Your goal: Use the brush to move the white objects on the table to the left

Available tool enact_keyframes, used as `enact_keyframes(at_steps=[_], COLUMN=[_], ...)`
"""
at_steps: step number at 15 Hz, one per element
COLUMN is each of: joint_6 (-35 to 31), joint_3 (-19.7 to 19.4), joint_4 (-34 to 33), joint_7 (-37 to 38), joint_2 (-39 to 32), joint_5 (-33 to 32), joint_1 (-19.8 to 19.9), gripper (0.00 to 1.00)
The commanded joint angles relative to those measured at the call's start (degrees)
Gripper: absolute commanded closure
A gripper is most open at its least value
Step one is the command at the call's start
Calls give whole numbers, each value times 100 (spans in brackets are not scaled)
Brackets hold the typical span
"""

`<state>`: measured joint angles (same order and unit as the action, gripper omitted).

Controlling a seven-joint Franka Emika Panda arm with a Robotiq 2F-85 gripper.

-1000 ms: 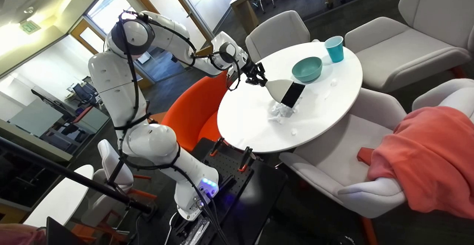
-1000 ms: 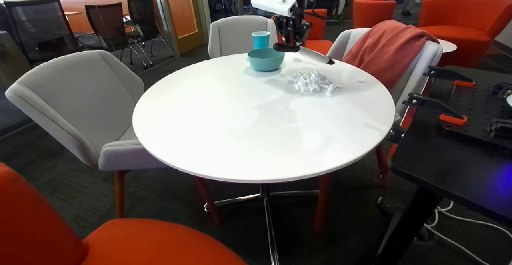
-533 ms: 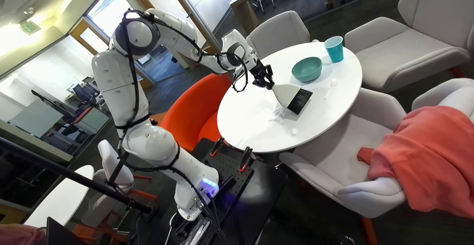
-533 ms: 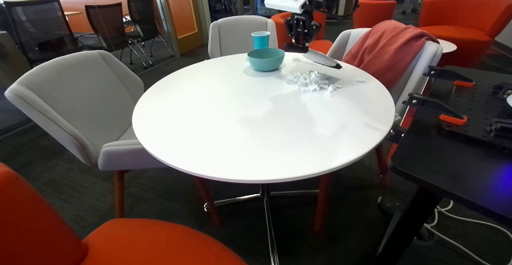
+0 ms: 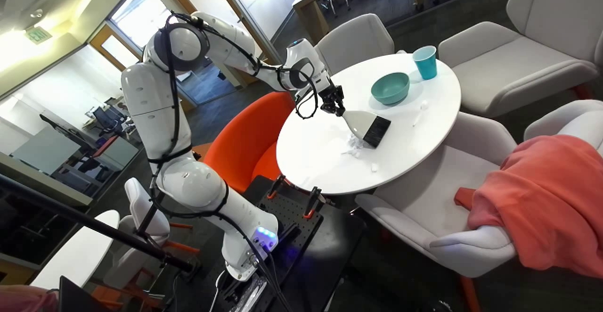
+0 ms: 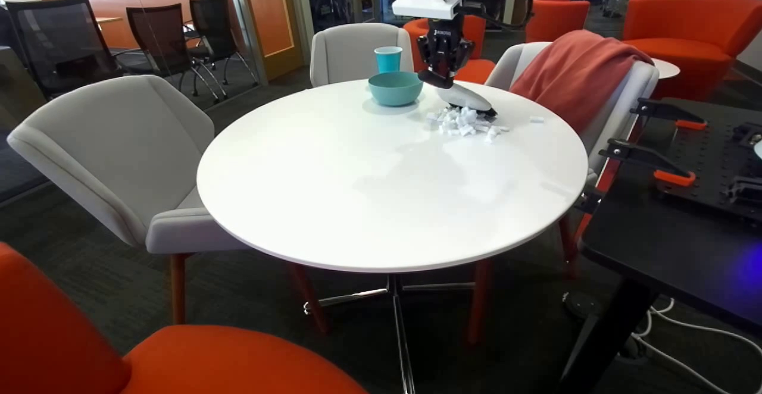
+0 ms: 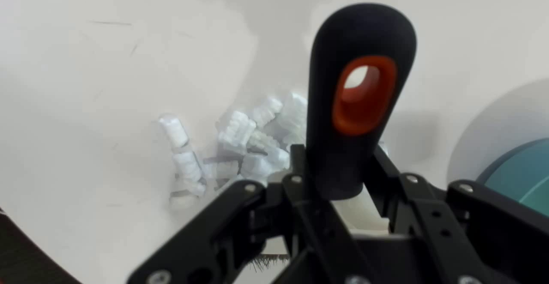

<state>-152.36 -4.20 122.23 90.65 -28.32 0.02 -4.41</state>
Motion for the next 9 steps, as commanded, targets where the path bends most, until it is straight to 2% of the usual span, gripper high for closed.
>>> enact_keyframes(at_steps=[1,9], joint_6=[122,217], joint_3=[141,567], joint_4=[103,277], joint_7=[-249,-126], joint_2=[187,377], joint_5=[287,630], joint_1=[-158,-672], gripper=[88,88])
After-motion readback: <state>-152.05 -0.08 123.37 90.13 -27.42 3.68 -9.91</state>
